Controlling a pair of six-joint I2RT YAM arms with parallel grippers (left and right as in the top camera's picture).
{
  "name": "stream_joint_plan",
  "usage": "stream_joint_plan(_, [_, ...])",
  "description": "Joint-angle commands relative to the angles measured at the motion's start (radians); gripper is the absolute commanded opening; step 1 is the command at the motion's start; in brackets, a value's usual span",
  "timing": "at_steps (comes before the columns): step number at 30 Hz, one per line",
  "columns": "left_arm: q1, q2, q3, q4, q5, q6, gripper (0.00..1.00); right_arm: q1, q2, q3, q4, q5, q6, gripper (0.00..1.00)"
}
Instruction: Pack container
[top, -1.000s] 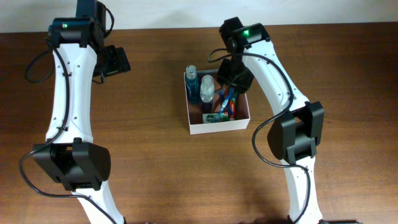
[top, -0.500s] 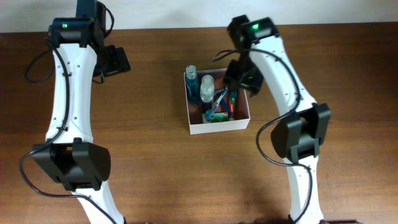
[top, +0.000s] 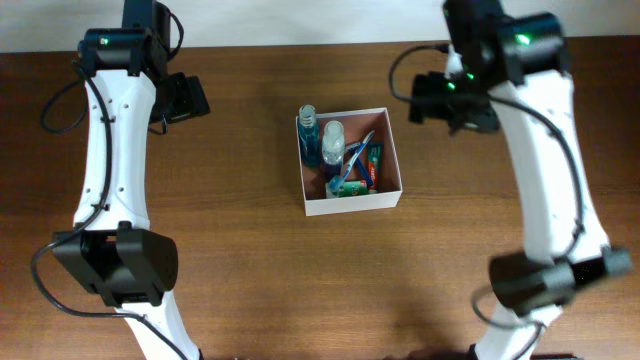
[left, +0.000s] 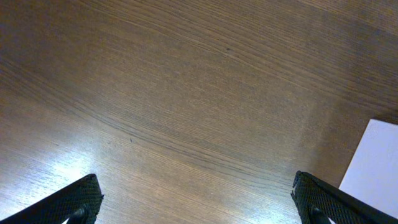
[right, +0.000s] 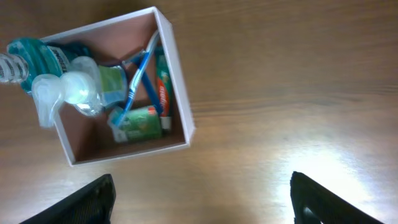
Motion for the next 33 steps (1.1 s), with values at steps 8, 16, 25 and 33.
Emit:
stream_joint_plan(8, [0.001,0.007,-0.005,0.002,0.000,-0.013,0.99,-0.068,-0.358,-0.565,-0.006,0.172,0.043,0.99])
stream_joint_plan(16, [0.001,0.007,-0.005,0.002,0.000,-0.013,0.99,-0.055,-0.484,-0.789,-0.005,0.134,0.092,0.99])
stream_joint_plan(25, [0.001,0.007,-0.005,0.002,0.000,-0.013,0.99,0.130,-0.766,-1.030,0.141,0.133,0.291,0.99])
stream_joint_plan(33, [0.001,0.007,-0.005,0.002,0.000,-0.013,0.99,0.243,-0.861,-1.067,0.111,0.129,0.356,0.99])
